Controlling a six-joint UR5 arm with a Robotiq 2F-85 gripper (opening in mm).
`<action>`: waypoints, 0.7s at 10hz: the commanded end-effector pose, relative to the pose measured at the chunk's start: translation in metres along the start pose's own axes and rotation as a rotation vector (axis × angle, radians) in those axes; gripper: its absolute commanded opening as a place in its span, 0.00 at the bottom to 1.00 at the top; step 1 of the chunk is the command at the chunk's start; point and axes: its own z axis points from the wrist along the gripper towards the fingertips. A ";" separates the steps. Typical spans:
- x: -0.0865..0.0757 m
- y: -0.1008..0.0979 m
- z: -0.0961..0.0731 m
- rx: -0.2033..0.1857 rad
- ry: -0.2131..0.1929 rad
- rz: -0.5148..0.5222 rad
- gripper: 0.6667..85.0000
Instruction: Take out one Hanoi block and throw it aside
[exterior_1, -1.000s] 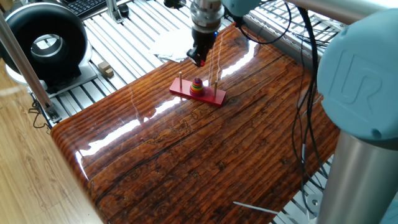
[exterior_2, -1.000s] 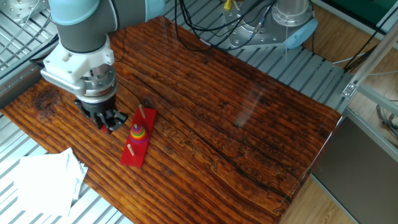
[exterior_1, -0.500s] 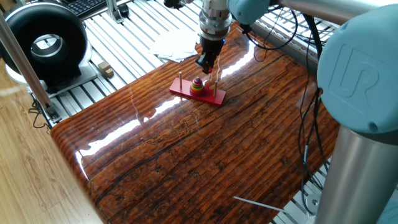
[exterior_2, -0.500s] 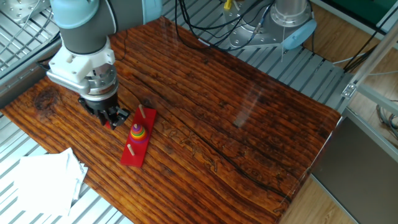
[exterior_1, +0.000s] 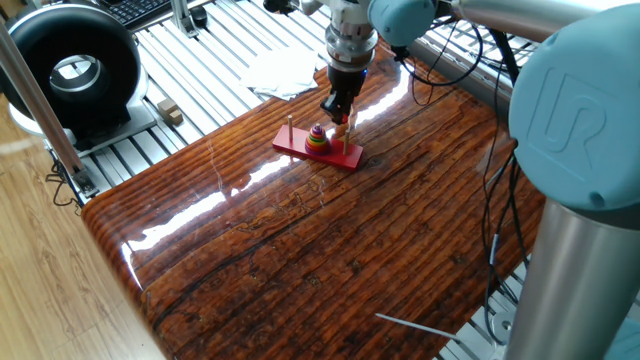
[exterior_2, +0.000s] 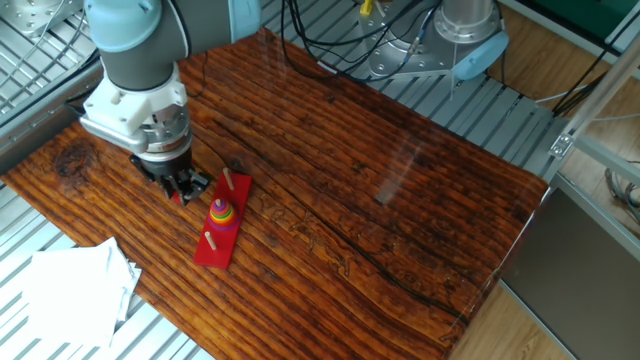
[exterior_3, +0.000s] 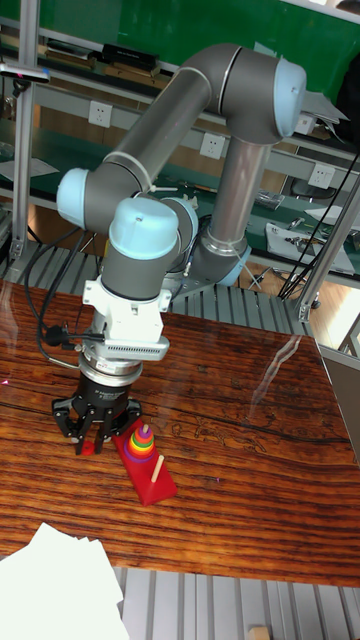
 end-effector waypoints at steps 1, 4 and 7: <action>0.002 0.003 0.001 -0.021 0.000 -0.004 0.10; 0.006 0.002 0.001 -0.019 0.015 -0.035 0.13; 0.007 0.006 -0.001 -0.037 0.016 -0.069 0.26</action>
